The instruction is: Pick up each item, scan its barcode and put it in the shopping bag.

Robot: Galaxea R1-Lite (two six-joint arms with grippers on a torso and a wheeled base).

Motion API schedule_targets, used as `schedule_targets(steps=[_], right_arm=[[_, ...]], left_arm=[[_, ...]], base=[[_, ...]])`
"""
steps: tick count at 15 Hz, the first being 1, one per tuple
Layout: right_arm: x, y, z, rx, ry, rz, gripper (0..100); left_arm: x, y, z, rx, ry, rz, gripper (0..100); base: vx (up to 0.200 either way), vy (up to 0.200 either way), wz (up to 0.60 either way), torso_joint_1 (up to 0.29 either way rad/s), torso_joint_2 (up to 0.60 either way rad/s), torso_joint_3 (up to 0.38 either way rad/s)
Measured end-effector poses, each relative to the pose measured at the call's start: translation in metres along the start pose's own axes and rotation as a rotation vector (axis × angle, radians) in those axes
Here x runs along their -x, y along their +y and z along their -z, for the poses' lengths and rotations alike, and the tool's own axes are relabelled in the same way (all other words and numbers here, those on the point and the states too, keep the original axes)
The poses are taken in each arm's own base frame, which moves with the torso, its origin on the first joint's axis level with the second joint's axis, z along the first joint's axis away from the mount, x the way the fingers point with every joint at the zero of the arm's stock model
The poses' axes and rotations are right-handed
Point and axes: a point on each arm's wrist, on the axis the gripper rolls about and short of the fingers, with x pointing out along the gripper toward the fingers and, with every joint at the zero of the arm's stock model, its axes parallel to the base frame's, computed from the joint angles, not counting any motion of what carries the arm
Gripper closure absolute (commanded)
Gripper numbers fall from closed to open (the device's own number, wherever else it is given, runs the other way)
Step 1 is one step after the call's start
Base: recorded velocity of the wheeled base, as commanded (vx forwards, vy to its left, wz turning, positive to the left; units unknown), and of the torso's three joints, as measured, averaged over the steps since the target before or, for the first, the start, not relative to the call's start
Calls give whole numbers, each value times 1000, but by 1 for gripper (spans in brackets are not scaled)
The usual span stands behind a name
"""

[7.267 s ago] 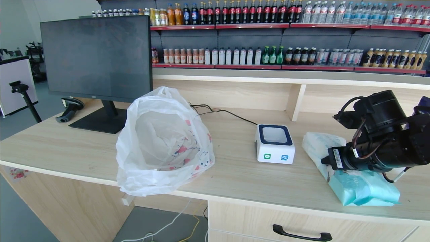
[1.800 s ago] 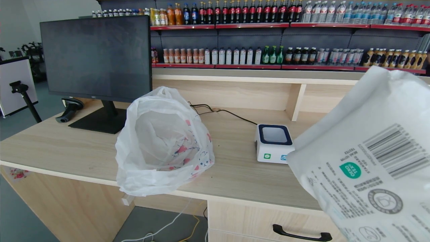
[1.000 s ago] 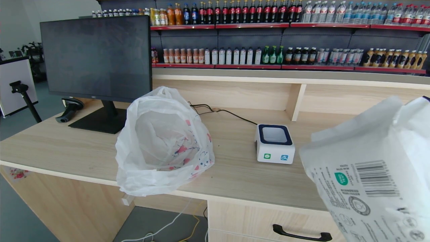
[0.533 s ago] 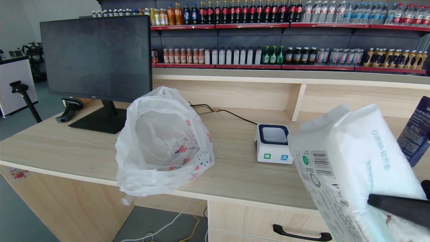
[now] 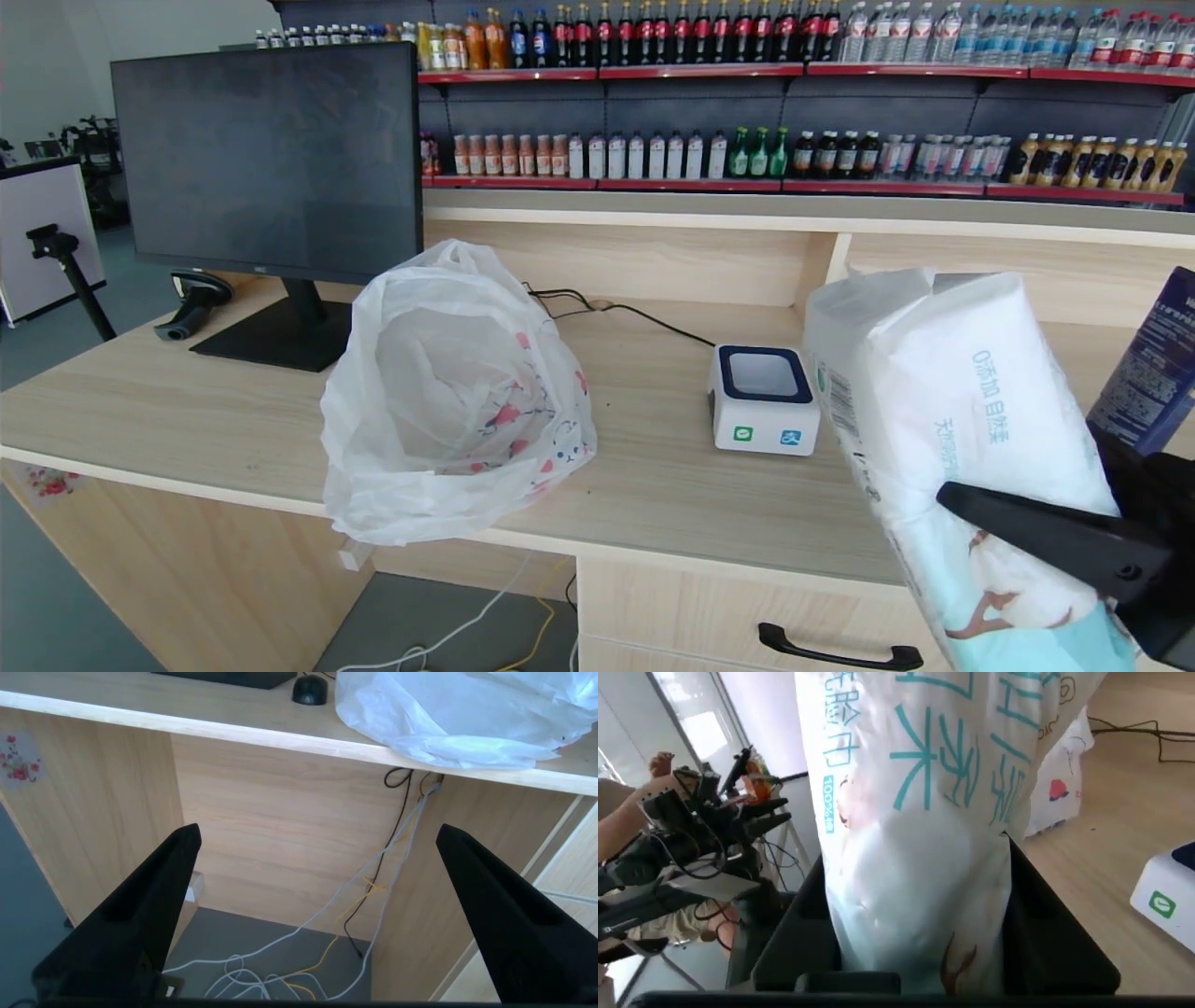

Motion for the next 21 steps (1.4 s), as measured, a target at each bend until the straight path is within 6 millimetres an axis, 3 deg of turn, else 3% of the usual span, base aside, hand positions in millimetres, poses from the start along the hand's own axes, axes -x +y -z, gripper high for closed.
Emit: schedule_targets(steps=[2,7,10,13,19,21], right_arm=[[1,0,1,94,-10,49,100],[-11,-11,-11,327,-87,429,100],[-25,-3,4,296,-57,596,100],[-44,5,26,262,20,641,100],[-68,-7,41,290,97,720,100],[-78,-14,38,296,74,856,100]], left_arm=[[0,0,0,0,0,0,0],[0,0,0,0,0,0,0],[0,0,0,0,0,1,0],[0,0,0,0,0,0,0],[0,0,0,0,1,0,0],[0,0,0,0,0,0,0]], base=[[0,0,0,0,0,0],[0,0,0,0,0,0],[0,0,0,0,0,0],[0,0,0,0,0,0],[0,0,0,0,0,0],[0,0,0,0,0,0]])
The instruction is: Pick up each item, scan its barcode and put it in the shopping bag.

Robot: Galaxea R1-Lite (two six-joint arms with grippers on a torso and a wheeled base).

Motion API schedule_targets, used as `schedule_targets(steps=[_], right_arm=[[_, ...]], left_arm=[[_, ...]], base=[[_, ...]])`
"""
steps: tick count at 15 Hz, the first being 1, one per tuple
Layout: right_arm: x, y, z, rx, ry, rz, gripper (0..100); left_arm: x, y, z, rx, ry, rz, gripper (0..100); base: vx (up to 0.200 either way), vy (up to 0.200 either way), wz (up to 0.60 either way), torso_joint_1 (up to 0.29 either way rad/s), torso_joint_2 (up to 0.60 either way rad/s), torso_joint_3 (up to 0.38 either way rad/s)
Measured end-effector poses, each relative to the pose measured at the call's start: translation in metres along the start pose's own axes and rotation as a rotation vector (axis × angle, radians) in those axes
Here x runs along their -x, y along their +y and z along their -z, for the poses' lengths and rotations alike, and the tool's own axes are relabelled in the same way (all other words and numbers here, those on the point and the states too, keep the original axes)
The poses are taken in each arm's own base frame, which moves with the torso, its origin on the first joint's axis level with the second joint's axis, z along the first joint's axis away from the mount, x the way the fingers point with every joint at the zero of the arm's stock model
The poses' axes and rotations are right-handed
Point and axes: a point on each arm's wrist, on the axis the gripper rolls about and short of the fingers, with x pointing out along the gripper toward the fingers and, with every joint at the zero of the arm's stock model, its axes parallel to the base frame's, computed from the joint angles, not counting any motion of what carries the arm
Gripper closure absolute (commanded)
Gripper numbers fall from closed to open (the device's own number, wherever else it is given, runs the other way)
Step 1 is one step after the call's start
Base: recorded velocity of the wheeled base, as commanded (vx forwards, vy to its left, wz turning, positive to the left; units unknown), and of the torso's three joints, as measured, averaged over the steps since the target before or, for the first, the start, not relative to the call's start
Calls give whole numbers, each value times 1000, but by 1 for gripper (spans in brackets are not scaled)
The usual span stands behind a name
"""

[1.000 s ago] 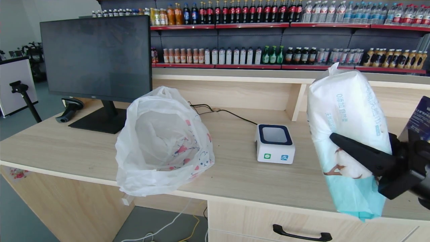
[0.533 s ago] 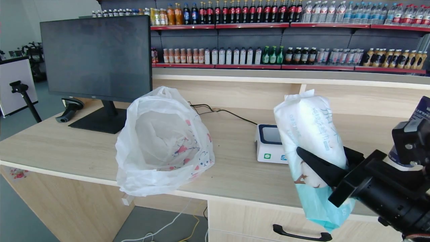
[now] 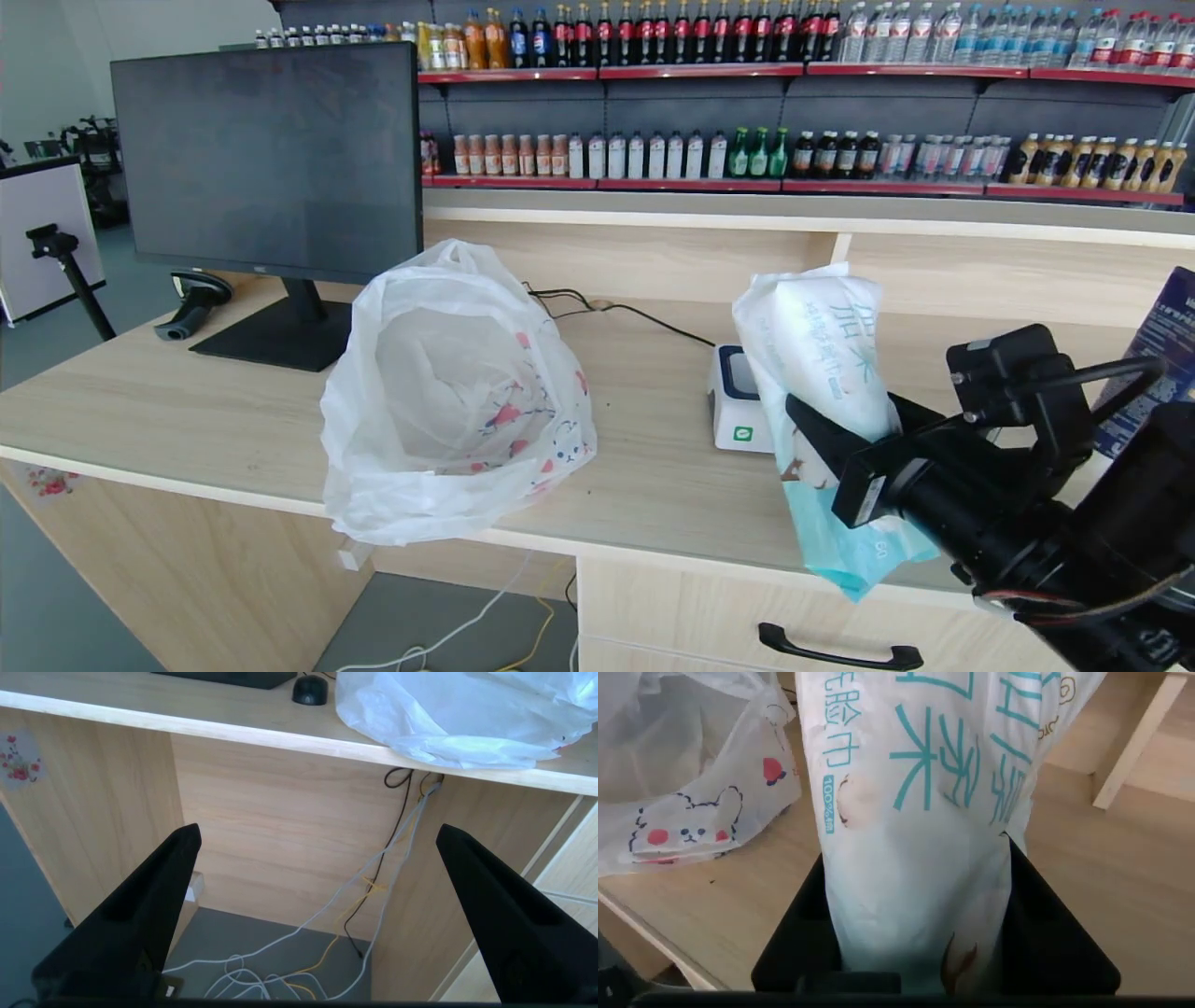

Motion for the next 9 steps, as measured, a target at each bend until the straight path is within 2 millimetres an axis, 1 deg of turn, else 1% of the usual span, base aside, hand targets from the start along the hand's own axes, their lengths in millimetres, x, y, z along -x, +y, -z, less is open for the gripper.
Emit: schedule_targets(steps=[1,2,5,8,9], right_arm=[[-6,2,-3,-5,-6,61,100],[-10,4,-5,-9,-11,86,100],[-21,8,-11,-51,-35,116,100],[-26,11,-4,-96,-13,113,100],[-28,12,-5,-103,-19,113,100]], left_arm=[[0,0,0,0,0,0,0],[0,0,0,0,0,0,0],[0,0,0,0,0,0,0],[0,0,0,0,0,0,0],[0,0,0,0,0,0,0]], base=[[0,0,0,0,0,0],[0,0,0,0,0,0],[0,0,0,0,0,0],[0,0,0,0,0,0],[0,0,0,0,0,0]])
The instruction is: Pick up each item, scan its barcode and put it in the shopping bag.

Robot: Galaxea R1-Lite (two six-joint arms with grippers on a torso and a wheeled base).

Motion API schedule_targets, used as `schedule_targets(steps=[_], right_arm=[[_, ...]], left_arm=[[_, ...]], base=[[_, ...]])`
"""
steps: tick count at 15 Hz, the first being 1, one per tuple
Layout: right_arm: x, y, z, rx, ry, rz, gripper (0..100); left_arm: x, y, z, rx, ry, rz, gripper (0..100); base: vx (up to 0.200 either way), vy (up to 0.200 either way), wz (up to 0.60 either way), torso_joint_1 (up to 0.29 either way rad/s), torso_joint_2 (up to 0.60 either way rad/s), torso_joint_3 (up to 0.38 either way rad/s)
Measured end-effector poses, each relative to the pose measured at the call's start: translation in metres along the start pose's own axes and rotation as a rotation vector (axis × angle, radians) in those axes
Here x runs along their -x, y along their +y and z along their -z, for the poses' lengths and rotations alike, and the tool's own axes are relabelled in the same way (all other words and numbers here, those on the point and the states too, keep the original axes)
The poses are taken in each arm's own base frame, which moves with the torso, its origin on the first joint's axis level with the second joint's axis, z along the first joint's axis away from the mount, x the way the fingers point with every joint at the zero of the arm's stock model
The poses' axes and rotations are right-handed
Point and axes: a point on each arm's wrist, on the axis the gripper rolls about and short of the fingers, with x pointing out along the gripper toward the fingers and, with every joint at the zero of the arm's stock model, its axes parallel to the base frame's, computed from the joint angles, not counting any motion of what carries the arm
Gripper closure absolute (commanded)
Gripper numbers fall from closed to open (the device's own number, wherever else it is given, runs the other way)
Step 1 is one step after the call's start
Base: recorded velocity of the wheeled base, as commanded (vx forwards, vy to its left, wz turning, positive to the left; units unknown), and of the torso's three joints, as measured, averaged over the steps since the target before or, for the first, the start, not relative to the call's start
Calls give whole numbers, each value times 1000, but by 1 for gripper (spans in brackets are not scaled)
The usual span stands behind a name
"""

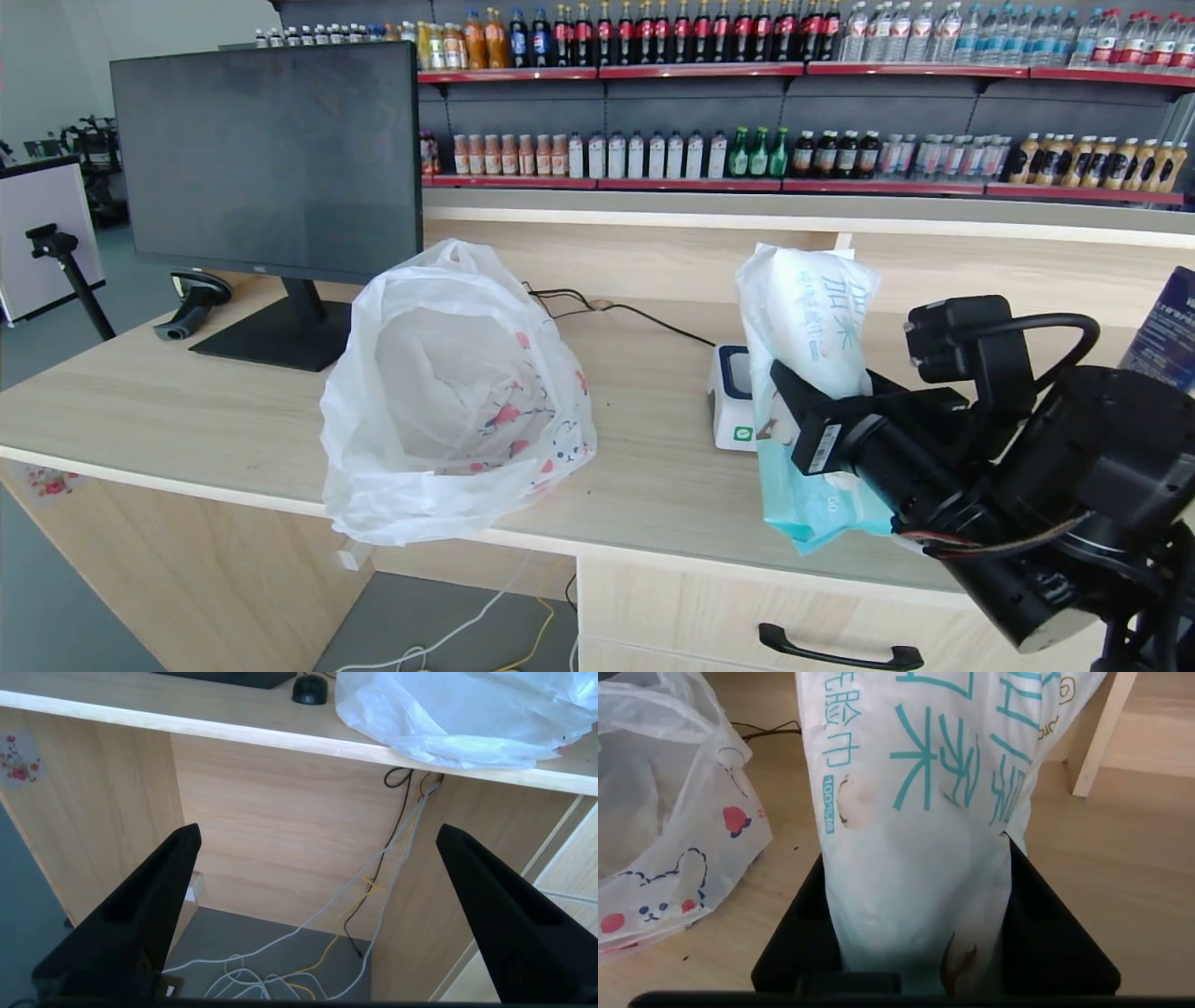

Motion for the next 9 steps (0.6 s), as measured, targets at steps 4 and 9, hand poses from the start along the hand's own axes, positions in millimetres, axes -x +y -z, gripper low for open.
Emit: schedule_targets(steps=[4,9], right_arm=[[-11,5,3,-6,1,1,100],[-25,4,17,11,38,24,100]], left_arm=[[0,0,0,0,0,0,0],[0,0,0,0,0,0,0]], base=[[0,0,0,0,0,0],[0,0,0,0,0,0]])
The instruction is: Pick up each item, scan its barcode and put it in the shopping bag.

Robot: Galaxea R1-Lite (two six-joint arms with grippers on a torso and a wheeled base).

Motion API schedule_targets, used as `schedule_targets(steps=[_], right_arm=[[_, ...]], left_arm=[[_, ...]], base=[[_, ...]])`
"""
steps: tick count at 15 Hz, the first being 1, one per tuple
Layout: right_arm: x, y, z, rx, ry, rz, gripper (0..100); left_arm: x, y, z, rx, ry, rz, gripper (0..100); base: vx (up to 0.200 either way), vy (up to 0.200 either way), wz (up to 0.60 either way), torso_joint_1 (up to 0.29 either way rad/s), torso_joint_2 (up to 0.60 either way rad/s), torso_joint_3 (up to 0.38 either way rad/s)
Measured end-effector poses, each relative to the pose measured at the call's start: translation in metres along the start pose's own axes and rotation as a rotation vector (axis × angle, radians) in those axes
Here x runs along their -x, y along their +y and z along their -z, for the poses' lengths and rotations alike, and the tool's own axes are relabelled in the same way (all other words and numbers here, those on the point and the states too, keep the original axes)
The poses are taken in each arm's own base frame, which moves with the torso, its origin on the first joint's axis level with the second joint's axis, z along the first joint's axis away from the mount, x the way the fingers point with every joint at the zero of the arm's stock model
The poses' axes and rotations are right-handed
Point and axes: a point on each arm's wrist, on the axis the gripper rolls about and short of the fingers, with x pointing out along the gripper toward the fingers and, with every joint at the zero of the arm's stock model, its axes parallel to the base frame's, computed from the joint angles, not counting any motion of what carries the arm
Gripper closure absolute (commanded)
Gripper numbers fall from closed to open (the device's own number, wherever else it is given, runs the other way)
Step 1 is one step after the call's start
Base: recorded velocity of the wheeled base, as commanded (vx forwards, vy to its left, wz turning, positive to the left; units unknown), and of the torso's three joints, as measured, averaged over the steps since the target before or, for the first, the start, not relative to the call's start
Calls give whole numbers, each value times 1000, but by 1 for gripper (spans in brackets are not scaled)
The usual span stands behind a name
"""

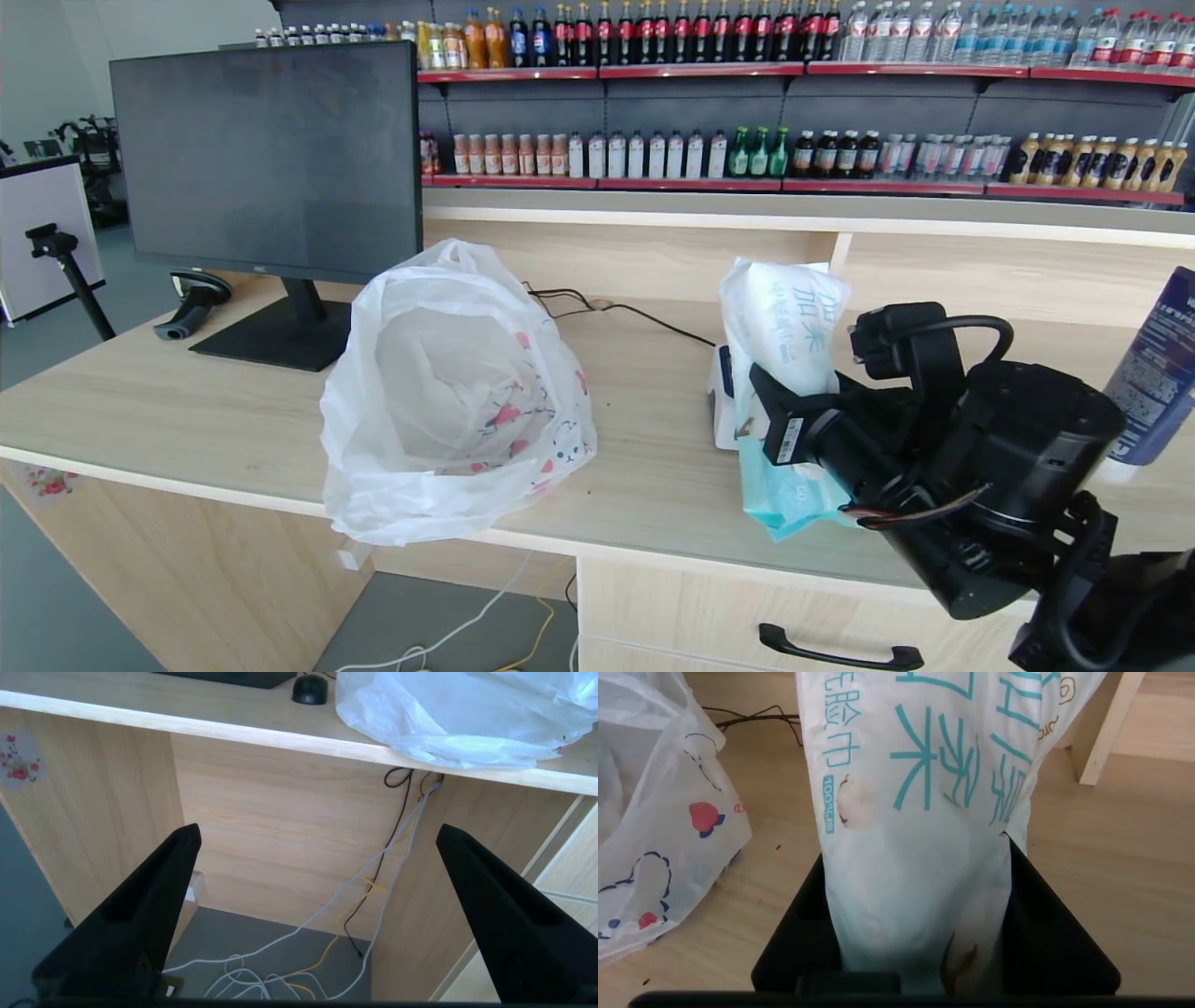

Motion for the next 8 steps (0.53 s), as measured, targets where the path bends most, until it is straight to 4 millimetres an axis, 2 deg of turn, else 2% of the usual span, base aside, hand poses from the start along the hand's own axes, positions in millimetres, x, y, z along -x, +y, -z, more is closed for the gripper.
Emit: schedule_targets(steps=[3,8], right_arm=[[-2,-1,10,9,33,5,100],[-6,-5,17,19,51,22,100]], left_arm=[[0,0,0,0,1,0,0],[0,0,0,0,1,1,0]], base=[[0,0,0,0,0,0],[0,0,0,0,0,0]])
